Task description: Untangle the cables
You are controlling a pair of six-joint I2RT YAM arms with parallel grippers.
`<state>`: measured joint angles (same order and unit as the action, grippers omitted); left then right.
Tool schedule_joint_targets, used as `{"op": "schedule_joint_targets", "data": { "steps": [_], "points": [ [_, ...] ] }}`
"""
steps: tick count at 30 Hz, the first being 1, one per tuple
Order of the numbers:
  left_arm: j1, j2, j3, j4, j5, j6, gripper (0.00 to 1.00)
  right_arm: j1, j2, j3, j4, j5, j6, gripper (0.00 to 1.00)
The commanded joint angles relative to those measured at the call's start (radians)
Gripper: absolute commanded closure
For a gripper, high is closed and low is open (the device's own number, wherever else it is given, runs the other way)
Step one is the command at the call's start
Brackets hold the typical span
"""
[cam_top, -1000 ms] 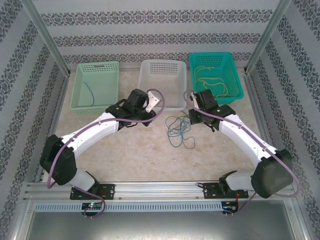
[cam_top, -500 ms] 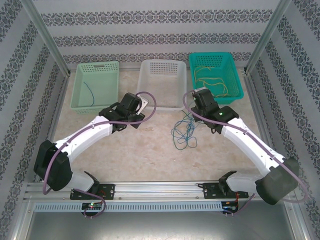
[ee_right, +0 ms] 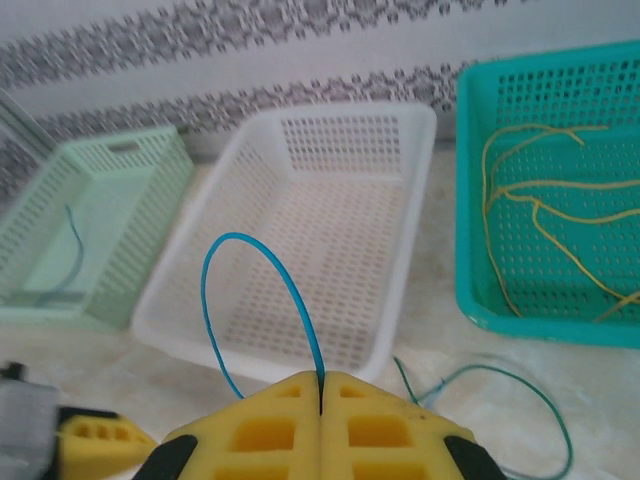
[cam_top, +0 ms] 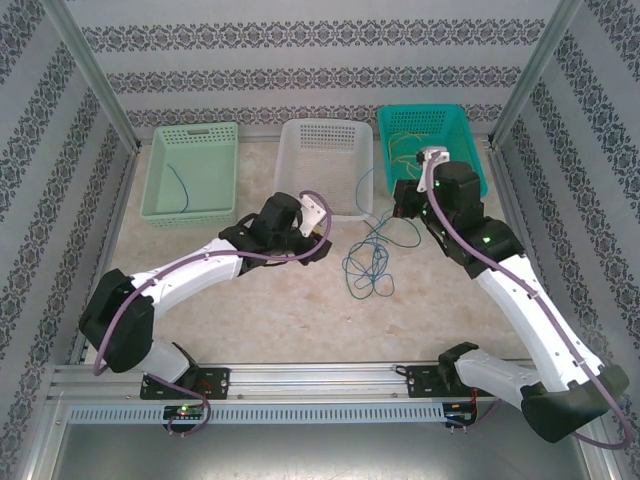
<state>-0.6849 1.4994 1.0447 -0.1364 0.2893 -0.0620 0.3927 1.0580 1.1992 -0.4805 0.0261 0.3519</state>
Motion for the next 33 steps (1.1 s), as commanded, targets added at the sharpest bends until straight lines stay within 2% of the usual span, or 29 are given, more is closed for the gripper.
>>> {"op": "schedule_joint_targets", "data": {
  "steps": [1,6,13,17,24,29,33],
  "points": [
    [-0.016,0.003,0.027,0.131,0.052,-0.046,0.57,-0.024,-0.032,0.059,0.055,-0.054,0.071,0.98],
    [-0.019,-0.011,0.010,0.210,0.083,-0.050,0.47,-0.026,-0.004,0.118,0.071,-0.094,0.113,0.99],
    [-0.021,0.019,0.040,0.273,0.127,-0.062,0.39,-0.027,0.029,0.207,0.090,-0.143,0.157,0.99],
    [-0.023,0.038,0.075,0.321,0.188,-0.067,0.34,-0.027,0.037,0.239,0.110,-0.155,0.183,0.99],
    [-0.039,0.169,0.195,0.355,0.281,-0.085,0.36,-0.028,0.044,0.243,0.115,-0.175,0.203,0.99],
    [-0.042,0.153,0.157,0.418,0.215,-0.118,0.40,-0.028,0.030,0.224,0.120,-0.165,0.211,0.99],
    [-0.039,0.042,0.074,0.355,0.075,-0.049,0.35,-0.026,0.052,0.210,0.148,-0.161,0.231,1.00]
  ]
}}
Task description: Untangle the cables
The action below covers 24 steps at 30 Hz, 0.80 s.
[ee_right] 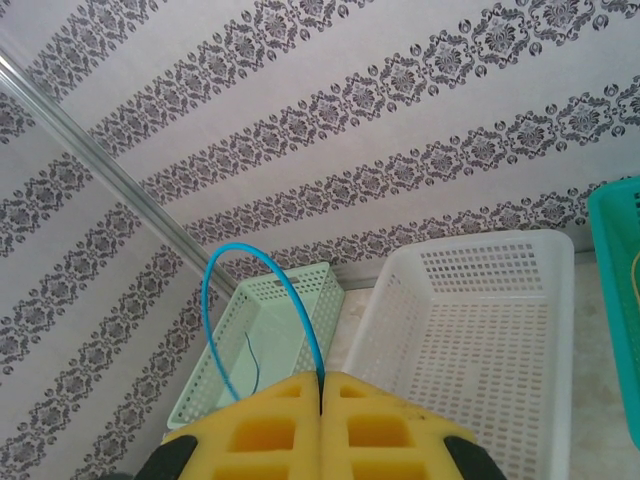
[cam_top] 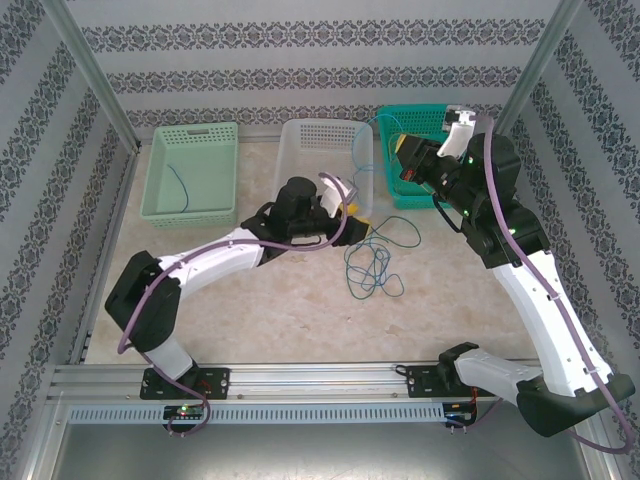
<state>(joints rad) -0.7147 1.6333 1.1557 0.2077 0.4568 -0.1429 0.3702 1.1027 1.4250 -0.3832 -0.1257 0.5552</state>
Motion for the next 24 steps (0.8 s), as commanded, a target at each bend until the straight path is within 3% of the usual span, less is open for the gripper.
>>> {"op": "schedule_joint_targets", "data": {
  "steps": [1,6,12,18,24],
  "points": [
    [-0.009,-0.124,-0.058,-0.015,-0.132,0.049,0.33,-0.002,0.029,-0.017,0.070,-0.028,0.040,1.00],
    [0.001,-0.308,-0.174,-0.088,-0.318,0.103,0.28,0.034,0.163,0.022,0.171,-0.070,0.090,1.00],
    [0.080,-0.595,-0.333,-0.136,-0.631,0.079,0.11,0.073,0.406,0.134,0.372,-0.226,0.244,1.00],
    [0.238,-0.724,-0.268,-0.347,-0.731,0.037,0.07,0.141,0.645,0.305,0.464,-0.290,0.287,1.00],
    [0.380,-0.798,-0.247,-0.485,-0.782,-0.123,0.04,0.173,0.985,0.562,0.653,-0.334,0.567,1.00]
  ]
}}
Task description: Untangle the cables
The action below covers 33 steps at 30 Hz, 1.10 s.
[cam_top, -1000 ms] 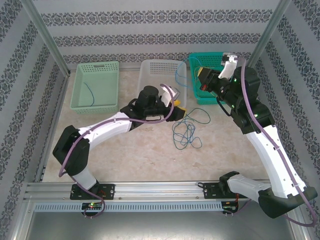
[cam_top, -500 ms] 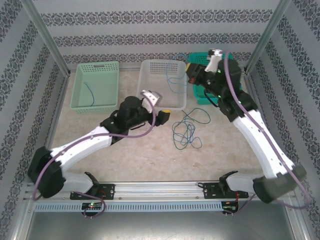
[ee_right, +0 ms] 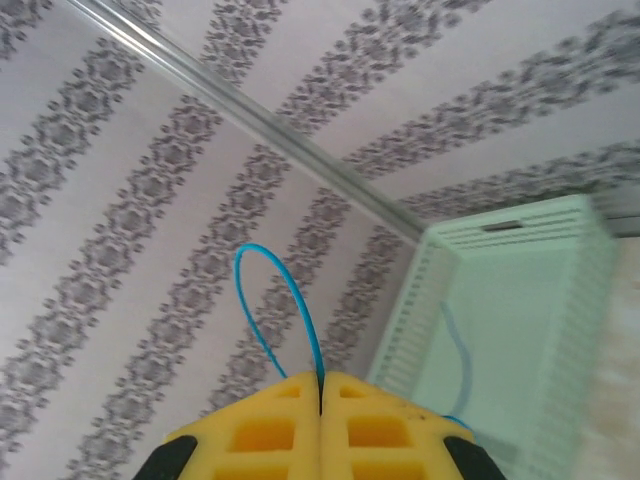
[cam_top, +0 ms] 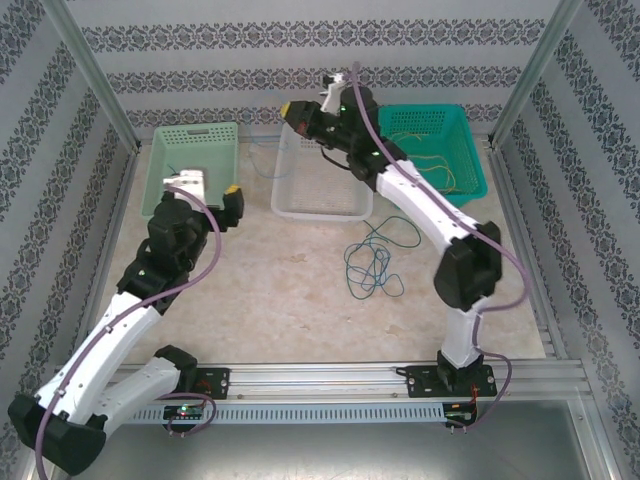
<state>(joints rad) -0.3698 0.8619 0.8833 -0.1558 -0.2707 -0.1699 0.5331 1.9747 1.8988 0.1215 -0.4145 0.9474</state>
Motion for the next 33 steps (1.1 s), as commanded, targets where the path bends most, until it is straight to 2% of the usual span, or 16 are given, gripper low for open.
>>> {"op": "schedule_joint_targets", "data": {
  "steps": [1,3,6,10,16,19,23,24,25,28,30,31,33],
  "points": [
    [0.048,-0.036,0.021,-0.141,-0.057,-0.113,0.04,0.012,0.178,0.146,0.174,-0.058,0.230,1.00],
    [0.065,-0.051,0.008,-0.174,-0.080,-0.142,0.04,0.018,0.295,0.278,0.168,-0.089,0.298,1.00],
    [0.094,-0.075,-0.007,-0.210,-0.087,-0.182,0.03,0.034,0.438,0.472,0.087,-0.105,0.313,1.00],
    [0.118,-0.105,-0.026,-0.212,-0.073,-0.194,0.03,0.049,0.591,0.634,0.046,-0.097,0.348,1.00],
    [0.133,-0.103,-0.032,-0.211,-0.043,-0.183,0.02,0.073,0.719,0.697,0.114,-0.053,0.440,0.96],
    [0.135,-0.098,-0.036,-0.213,-0.032,-0.187,0.03,0.086,0.783,0.758,0.150,-0.069,0.504,0.96],
    [0.138,-0.099,-0.055,-0.207,-0.022,-0.199,0.03,0.104,0.800,0.769,0.113,-0.080,0.497,0.96],
    [0.139,-0.100,-0.058,-0.205,-0.020,-0.202,0.03,0.110,0.797,0.753,0.111,-0.075,0.496,0.93],
    [0.140,-0.100,-0.058,-0.203,-0.018,-0.203,0.03,0.115,0.794,0.736,0.105,-0.069,0.496,0.85],
    [0.141,-0.099,-0.060,-0.205,-0.017,-0.203,0.02,0.129,0.804,0.721,0.081,-0.062,0.492,0.71],
    [0.143,-0.098,-0.060,-0.208,-0.014,-0.197,0.02,0.136,0.814,0.720,0.077,-0.056,0.495,0.43],
    [0.143,-0.098,-0.060,-0.211,-0.012,-0.195,0.02,0.138,0.817,0.720,0.077,-0.054,0.495,0.36],
    [0.144,-0.099,-0.058,-0.216,-0.012,-0.197,0.02,0.140,0.817,0.721,0.078,-0.050,0.489,0.34]
  ]
}}
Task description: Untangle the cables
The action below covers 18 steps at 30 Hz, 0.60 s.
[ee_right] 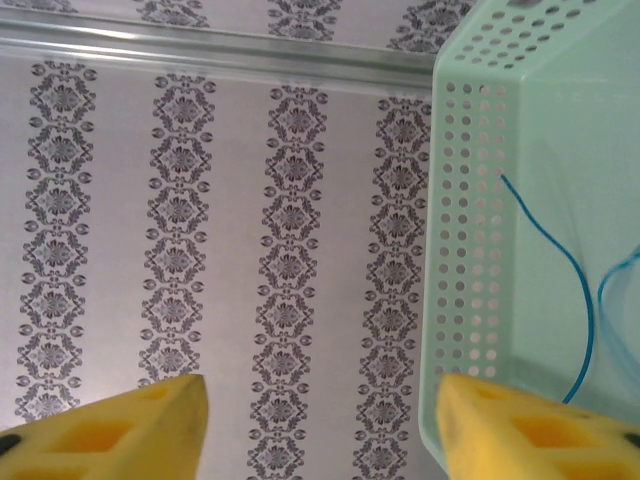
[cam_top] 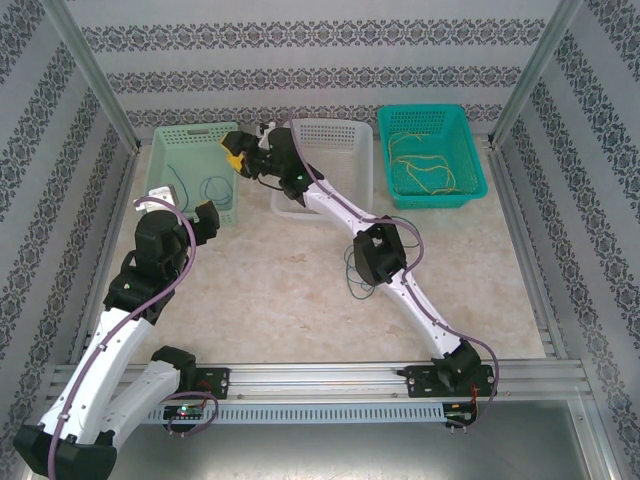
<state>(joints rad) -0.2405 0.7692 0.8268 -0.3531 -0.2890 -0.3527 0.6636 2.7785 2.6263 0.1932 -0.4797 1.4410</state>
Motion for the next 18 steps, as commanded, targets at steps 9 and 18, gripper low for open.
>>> {"op": "schedule_joint_targets", "data": {
  "steps": [9,18],
  "points": [
    [0.086,0.089,0.036,-0.053,0.081,-0.054,0.00,0.001,-0.130,-0.056,-0.066,-0.086,-0.214,0.27],
    [0.064,0.296,0.069,0.007,0.339,-0.043,0.00,-0.037,-0.781,-0.796,-0.287,0.112,-0.807,0.21]
  ]
}}
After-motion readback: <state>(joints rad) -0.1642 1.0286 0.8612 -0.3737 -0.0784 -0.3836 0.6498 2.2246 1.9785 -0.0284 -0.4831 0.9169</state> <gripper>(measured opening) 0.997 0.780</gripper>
